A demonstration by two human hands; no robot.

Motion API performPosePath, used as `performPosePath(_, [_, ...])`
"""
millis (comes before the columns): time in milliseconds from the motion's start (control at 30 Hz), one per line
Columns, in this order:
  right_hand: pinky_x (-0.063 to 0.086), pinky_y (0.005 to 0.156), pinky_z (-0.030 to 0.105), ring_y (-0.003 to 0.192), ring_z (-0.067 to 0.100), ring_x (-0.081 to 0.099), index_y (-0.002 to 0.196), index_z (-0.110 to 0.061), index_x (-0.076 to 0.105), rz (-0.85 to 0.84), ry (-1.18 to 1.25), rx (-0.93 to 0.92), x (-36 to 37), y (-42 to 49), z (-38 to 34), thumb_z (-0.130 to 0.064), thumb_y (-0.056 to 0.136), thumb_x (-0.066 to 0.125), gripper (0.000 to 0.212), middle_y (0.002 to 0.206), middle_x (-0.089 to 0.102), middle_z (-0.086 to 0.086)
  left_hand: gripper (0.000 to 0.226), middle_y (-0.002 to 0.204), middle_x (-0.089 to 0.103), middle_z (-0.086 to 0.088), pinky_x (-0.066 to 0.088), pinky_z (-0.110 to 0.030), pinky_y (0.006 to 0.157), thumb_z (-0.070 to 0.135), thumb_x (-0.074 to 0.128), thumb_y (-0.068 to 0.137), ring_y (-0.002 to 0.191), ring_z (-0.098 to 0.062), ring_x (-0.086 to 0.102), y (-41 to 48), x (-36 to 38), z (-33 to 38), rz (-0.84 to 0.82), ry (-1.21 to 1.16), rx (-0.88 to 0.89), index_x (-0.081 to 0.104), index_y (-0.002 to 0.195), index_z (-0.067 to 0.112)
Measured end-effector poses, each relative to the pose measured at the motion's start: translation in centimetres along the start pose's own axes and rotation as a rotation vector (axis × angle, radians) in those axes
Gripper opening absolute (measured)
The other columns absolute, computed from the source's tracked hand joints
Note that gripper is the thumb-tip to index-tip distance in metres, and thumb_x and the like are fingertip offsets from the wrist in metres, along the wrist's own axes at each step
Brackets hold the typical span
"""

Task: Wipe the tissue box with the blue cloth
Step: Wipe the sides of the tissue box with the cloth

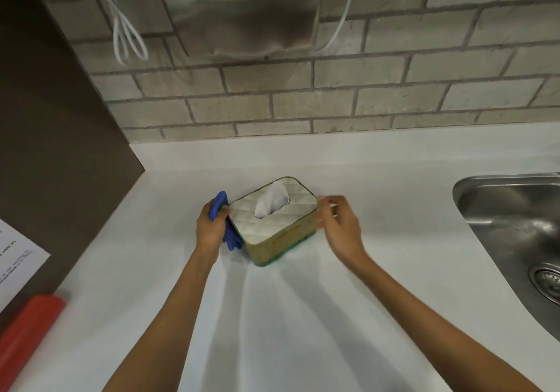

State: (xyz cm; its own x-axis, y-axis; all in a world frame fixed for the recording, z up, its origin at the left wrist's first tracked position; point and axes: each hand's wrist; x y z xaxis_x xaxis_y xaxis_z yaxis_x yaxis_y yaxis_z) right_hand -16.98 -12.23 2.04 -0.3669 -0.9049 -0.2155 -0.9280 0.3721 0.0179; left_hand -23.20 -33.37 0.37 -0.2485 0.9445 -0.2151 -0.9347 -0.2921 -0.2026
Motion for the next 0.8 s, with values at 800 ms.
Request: performPosePath(800, [0.048, 0.093, 0.029, 0.103, 0.016, 0.063, 0.126, -0.025, 0.058, -0.439, -0.095, 0.08, -1.3, 4.7, 5.5, -0.063, 0.077, 0.055, 0.061, 0.111, 0.07, 0.0, 0.053, 0.131, 0.058, -0.005, 0.045, -0.033, 0.098, 0.036, 0.051, 0.094, 0.111, -0.022, 0.058, -5.6, 1.4, -2.5, -0.014, -0.082, 0.054, 0.037, 0.144, 0.023])
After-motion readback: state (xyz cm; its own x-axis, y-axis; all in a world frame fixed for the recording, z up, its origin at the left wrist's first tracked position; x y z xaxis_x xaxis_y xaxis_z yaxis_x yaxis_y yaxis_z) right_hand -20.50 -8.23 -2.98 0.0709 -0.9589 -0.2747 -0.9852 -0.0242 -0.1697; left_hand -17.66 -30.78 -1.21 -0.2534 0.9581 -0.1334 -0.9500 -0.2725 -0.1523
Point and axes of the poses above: each hand's wrist, its own y-axis towards the middle knuckle, its own x-axis out of the palm, z = x × y
